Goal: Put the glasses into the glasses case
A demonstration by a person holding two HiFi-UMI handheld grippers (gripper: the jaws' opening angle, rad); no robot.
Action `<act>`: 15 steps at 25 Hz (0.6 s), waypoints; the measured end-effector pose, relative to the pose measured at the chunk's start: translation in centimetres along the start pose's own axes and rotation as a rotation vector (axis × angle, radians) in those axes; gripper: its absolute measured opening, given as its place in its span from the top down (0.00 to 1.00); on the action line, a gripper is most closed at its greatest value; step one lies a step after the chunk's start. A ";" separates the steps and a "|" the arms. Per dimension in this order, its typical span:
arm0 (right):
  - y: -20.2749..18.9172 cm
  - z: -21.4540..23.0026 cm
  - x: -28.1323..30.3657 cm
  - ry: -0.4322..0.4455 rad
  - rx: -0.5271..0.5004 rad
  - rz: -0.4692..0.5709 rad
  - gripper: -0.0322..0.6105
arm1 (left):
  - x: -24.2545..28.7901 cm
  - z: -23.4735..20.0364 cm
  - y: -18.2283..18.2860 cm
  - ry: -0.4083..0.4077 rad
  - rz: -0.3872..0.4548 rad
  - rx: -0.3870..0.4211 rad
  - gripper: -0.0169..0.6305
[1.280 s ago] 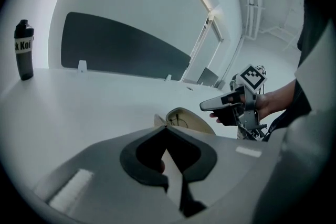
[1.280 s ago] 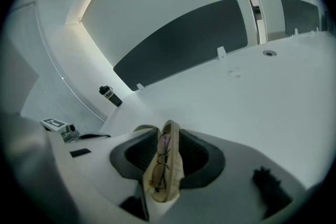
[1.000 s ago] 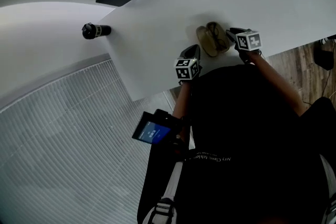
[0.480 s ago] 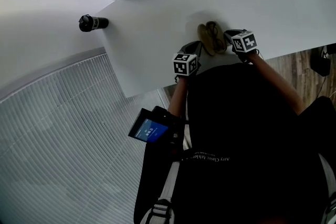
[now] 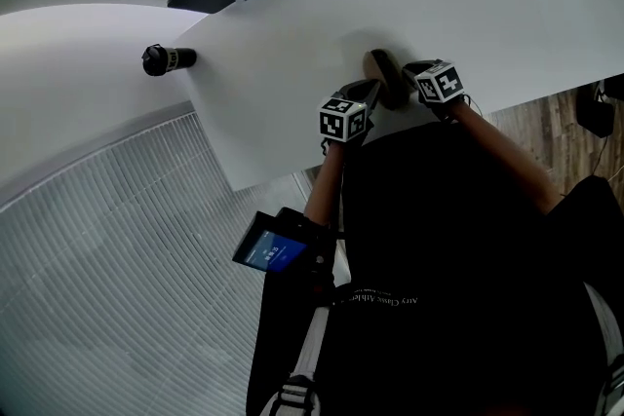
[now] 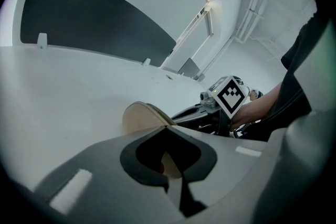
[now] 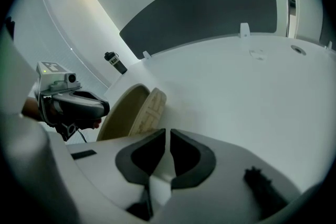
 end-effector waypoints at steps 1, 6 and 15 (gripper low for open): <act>0.0 0.0 0.0 -0.002 0.005 -0.001 0.89 | 0.3 0.3 0.1 -0.026 -0.008 -0.013 0.96; -0.1 -0.3 -0.1 0.005 0.003 -0.007 0.89 | 1.5 1.1 0.6 -0.087 -0.064 -0.022 0.96; -0.6 1.9 -0.3 0.011 0.032 0.004 0.89 | 7.1 1.8 1.2 -0.072 -0.177 0.031 0.96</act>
Point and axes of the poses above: the fingertips, and each gripper's own axes: x forward along the fingers, z to its right, y out of its top, the point moved 3 cm from there along -x, backward along the fingers, and after that the axes turned 6 degrees about -y, right-handed, at the moved point
